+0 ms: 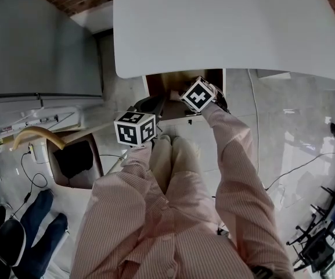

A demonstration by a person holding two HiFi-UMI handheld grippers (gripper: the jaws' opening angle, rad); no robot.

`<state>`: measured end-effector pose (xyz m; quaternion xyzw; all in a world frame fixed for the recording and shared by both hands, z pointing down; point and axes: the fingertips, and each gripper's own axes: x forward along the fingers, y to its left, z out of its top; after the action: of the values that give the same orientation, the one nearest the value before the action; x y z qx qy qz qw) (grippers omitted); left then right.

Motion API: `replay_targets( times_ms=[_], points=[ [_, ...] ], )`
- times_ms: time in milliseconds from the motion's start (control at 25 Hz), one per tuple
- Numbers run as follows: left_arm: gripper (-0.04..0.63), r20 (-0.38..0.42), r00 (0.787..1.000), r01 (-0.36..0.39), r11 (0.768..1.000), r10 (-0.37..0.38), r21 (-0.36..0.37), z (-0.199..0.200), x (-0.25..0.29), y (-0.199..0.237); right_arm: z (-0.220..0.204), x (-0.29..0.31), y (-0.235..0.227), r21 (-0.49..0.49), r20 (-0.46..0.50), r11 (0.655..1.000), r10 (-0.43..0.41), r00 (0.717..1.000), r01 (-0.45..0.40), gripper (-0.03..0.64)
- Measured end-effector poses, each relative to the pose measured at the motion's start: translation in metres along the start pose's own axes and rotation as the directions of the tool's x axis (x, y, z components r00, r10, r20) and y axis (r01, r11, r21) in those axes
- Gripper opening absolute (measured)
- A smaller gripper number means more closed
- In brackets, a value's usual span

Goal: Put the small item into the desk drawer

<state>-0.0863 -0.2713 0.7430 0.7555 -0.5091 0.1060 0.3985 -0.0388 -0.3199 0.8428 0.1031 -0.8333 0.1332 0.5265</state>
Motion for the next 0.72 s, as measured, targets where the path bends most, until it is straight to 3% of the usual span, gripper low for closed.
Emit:
replay_targets(
  times_ms=[280,400,560,720],
  points=[
    [-0.002,-0.020,0.999,0.026,0.999,-0.025,0.023,0.016,-0.018,-0.024,0.014,-0.045,0.014,0.030,0.088,1.000,-0.007,0.996,0.004,0.054],
    [-0.002,-0.029,0.999,0.036,0.999,-0.035,0.033,0.019,-0.031,-0.036,0.007,-0.059,0.027,0.132,0.098,0.991,0.017,0.995,-0.030,0.013],
    [-0.002,-0.026,0.999,0.041,0.998,-0.040,0.037,0.027,-0.049,-0.049,0.015,-0.088,0.037,0.216,0.167,0.975,0.014,0.986,-0.050,0.008],
    [-0.002,-0.016,0.999,0.047,0.997,-0.046,0.054,0.037,-0.067,-0.062,0.024,-0.121,0.040,0.231,0.225,0.973,-0.047,0.973,-0.007,0.008]
  ],
)
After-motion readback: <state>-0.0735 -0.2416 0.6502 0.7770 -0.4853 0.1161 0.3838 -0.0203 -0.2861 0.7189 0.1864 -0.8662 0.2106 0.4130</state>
